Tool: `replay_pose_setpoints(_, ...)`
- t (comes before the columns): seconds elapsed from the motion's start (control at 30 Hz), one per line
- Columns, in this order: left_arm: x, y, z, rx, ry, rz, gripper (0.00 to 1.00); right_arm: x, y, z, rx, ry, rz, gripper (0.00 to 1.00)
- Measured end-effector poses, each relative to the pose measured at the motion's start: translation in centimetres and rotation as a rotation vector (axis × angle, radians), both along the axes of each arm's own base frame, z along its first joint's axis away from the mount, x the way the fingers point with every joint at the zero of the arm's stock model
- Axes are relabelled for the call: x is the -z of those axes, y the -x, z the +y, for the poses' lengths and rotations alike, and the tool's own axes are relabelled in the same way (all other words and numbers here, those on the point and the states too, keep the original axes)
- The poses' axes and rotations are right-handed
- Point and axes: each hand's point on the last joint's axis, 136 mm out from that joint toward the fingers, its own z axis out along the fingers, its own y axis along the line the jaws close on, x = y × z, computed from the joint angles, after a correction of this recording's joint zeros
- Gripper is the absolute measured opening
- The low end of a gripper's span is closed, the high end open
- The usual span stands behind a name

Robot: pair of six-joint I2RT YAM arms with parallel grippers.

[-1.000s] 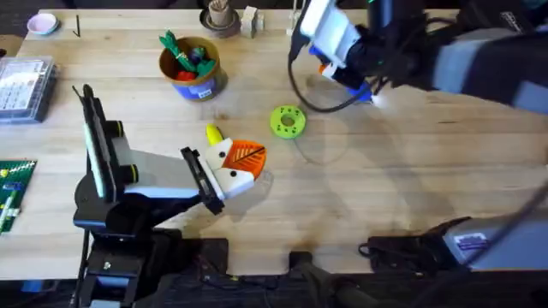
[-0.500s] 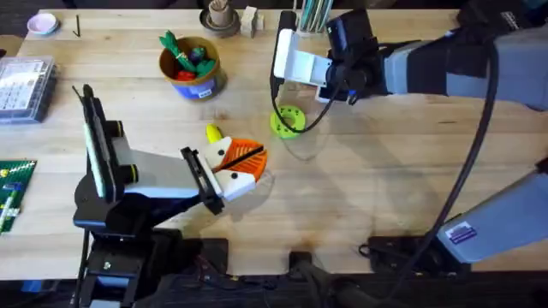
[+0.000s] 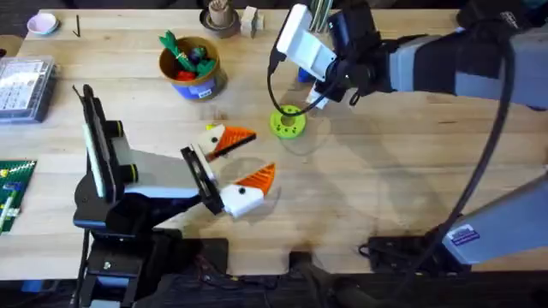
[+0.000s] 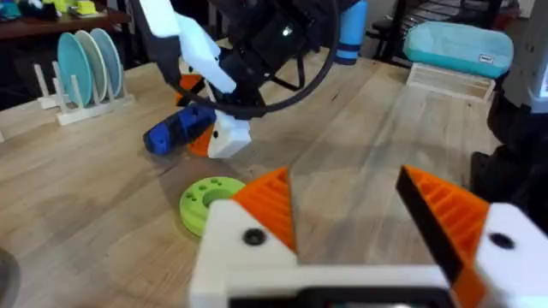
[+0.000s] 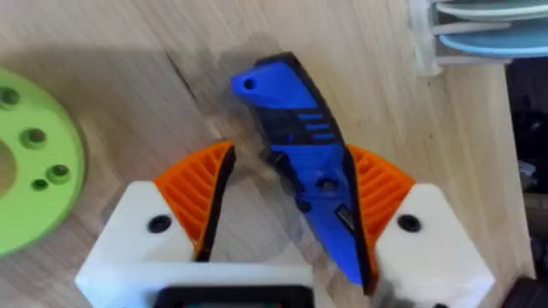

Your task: Pick up the gripper from the table and insert it into the empty holder that is missing its gripper. Then pick up a screw, insert it into the mounting hole, and use the screwdriver to tighten it. Finally, clean up the table by picking up the vegetable and placing it into the bucket.

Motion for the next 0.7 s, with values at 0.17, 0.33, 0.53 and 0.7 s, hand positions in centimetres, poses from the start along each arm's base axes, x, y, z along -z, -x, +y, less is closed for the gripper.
replay_pose_setpoints(0.17, 0.0, 0.0, 0.0, 0.000, 0.001, 0.002, 0.989, -4.5, 0.1, 0.5, 0.056, -0.113, -0.074, 0.794)
replay_pose_setpoints(0.33, 0.0, 0.0, 0.0, 0.000, 0.003, 0.005, 0.673, -11.0, 0.4, 0.5, 0.127, -0.266, -0.192, 0.794)
replay_pose_setpoints(0.53, 0.0, 0.0, 0.0, 0.000, 0.001, 0.002, 0.012, -15.7, 1.8, -0.1, 0.230, -0.431, -0.244, 0.794)
replay_pose_setpoints(0.7, 0.0, 0.0, 0.0, 0.000, 0.000, 0.000, 0.488, -17.3, 3.8, -1.0, 0.293, -0.496, -0.221, 0.794)
